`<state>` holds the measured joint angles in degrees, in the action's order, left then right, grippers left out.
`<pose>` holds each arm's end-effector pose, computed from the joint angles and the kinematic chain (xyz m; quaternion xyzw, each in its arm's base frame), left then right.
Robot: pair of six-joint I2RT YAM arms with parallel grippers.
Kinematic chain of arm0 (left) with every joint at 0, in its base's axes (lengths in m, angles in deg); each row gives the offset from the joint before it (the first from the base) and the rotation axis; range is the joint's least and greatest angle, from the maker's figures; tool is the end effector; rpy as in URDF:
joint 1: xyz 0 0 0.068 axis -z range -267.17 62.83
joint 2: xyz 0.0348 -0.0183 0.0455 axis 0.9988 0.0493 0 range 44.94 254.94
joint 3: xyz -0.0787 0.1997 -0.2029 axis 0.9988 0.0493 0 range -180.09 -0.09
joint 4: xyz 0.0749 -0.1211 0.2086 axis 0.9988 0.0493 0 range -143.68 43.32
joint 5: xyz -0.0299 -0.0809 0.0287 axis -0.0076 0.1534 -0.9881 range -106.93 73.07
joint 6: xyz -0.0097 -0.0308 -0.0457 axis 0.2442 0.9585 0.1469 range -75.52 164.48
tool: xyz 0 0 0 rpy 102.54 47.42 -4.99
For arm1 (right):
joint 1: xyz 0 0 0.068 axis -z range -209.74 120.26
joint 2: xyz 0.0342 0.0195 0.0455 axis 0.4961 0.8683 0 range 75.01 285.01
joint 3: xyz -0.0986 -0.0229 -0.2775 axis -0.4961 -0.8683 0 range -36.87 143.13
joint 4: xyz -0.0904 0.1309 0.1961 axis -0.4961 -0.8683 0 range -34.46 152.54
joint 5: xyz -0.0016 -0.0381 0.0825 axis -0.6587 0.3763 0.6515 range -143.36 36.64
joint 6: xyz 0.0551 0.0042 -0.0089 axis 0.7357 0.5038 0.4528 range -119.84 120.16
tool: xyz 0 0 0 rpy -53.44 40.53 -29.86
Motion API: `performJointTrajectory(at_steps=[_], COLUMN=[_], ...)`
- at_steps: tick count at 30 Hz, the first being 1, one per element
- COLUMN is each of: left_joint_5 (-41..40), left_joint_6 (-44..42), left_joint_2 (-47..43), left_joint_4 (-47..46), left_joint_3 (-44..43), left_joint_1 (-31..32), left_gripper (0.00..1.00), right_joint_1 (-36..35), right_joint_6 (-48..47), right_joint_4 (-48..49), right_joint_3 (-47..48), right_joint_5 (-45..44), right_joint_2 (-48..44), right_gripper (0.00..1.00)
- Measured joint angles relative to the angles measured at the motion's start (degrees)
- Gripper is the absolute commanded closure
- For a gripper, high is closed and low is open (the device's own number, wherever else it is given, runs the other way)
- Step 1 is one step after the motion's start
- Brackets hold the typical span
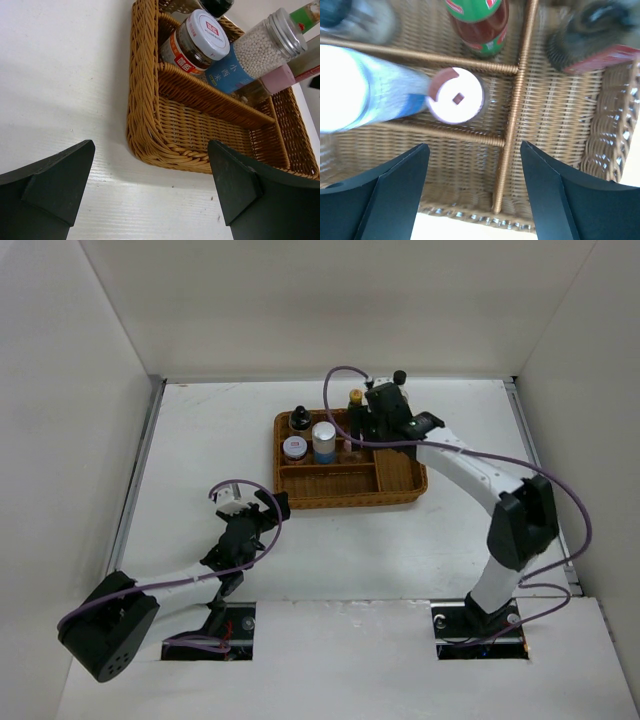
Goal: Organize the condiment bottles
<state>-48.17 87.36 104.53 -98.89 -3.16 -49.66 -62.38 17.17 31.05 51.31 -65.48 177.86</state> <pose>0.1387 -0.0811 0.1770 -0.2054 0.7360 -0.2350 0.6008 0.3447 0.2112 0.3114 -0.0863 0.9193 0.0670 0.3781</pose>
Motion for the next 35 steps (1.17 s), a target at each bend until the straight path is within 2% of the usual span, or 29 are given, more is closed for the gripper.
performJointTrajectory(at_steps=[3, 5, 12, 16, 19, 24, 27, 35], left_joint_5=[0.0, 0.2, 0.4, -0.3, -1.5, -3.6, -4.9, -5.8], left_joint_6=[0.0, 0.0, -0.2, -0.3, -0.7, -1.1, -1.1, -1.8], left_joint_2=[-0.7, -1.9, -13.7, -22.5, -23.9, -16.0, -13.6, -13.0], left_joint_4=[0.0, 0.2, 5.2, 10.3, 18.4, 34.7, 41.2, 46.2], left_joint_3=[0.0, 0.0, 0.1, 0.0, -2.7, -14.4, -19.6, -23.2], left_joint_1=[-0.1, -0.4, -2.3, -3.5, -4.6, -8.9, -9.3, -3.8], left_gripper=[0.0, 0.0, 0.0, 0.0, 0.0, 0.0, 0.0, 0.0], right_joint_1=[-0.8, -1.7, -4.3, -3.5, -1.6, 0.2, 0.3, 0.3], right_joint_6=[0.8, 1.0, 1.2, 3.7, 6.9, 12.9, 14.6, 16.1], right_joint_4=[4.2, 9.5, 34.5, 43.2, 46.7, 49.7, 50.1, 52.0], right_joint_3=[-5.4, -11.6, -42.2, -56.8, -64.0, -68.6, -68.9, -69.4], right_joint_5=[-1.2, -2.3, -11.2, -18.8, -22.5, -24.6, -24.5, -24.3], right_joint_2=[-7.7, -14.8, -41.7, -52.7, -58.2, -59.5, -58.5, -60.7], right_gripper=[0.13, 0.01, 0.0, 0.0, 0.0, 0.0, 0.0, 0.0])
